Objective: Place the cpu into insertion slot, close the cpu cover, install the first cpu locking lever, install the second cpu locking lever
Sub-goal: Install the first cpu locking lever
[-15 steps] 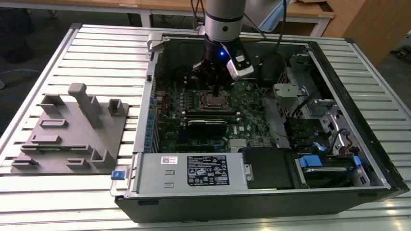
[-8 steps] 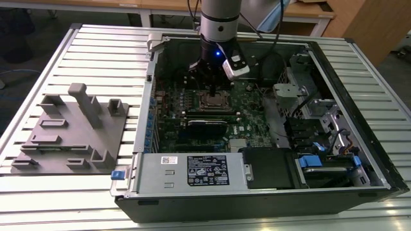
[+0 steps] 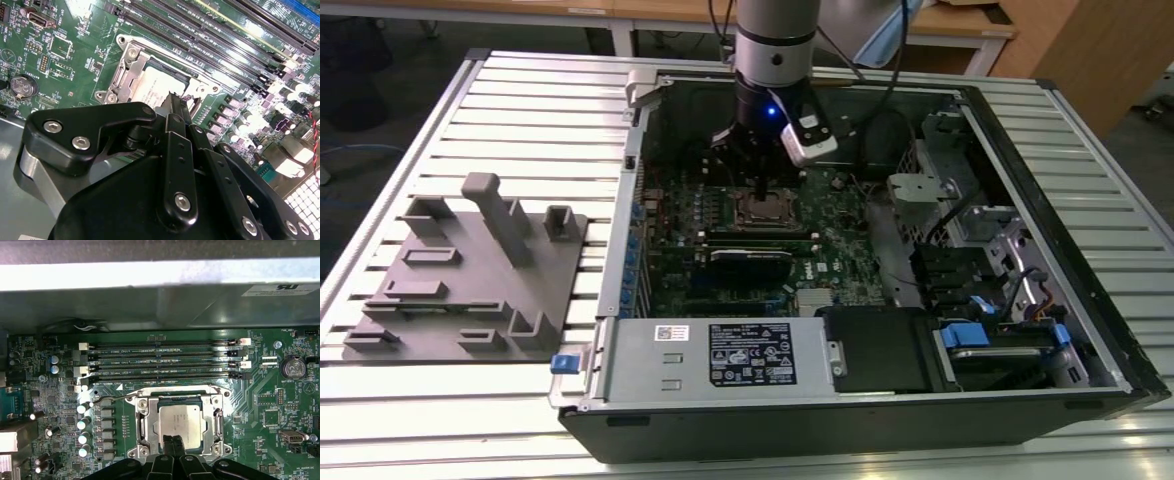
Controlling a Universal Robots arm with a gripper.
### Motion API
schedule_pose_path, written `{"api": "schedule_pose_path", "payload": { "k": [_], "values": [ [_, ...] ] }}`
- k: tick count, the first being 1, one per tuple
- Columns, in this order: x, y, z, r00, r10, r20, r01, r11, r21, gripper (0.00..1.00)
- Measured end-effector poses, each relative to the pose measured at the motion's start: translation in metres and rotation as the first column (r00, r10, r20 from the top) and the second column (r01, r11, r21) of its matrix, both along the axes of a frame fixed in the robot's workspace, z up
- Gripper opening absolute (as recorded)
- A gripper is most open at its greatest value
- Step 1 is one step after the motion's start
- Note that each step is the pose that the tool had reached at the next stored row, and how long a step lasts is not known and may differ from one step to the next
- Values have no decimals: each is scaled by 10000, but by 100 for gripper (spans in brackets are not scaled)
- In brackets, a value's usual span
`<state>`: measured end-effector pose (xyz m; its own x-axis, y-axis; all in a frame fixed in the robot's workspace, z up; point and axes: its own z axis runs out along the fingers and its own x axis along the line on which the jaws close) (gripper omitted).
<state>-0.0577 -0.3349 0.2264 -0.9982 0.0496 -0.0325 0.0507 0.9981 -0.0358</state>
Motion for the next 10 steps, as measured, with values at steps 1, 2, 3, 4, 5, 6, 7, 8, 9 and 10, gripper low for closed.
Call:
{"api": "schedule_pose_path", "payload": {
  "k": [1,2,3,4,5,6,7,8,9,10],
  "values": [
    [-4,0,0,10000,1,0,-1,10000,0,10],
    [-10,0,-1,10000,2,0,-2,10000,-1,10],
    [-15,0,-1,10000,1,0,-1,10000,-1,10],
    [-20,0,-1,10000,2,0,-2,10000,-1,10],
    [-25,0,-1,10000,2,0,-2,10000,0,10],
    [-28,0,-2,10000,2,-1,-2,10000,-1,10],
    [-30,0,-2,10000,2,-1,-2,10000,-1,10],
    [-33,0,-2,10000,2,0,-2,10000,4,10],
    [-33,0,-2,10000,2,-1,-2,10000,18,10],
    [-33,0,-2,10000,2,0,-2,10000,18,10]
  ]
}}
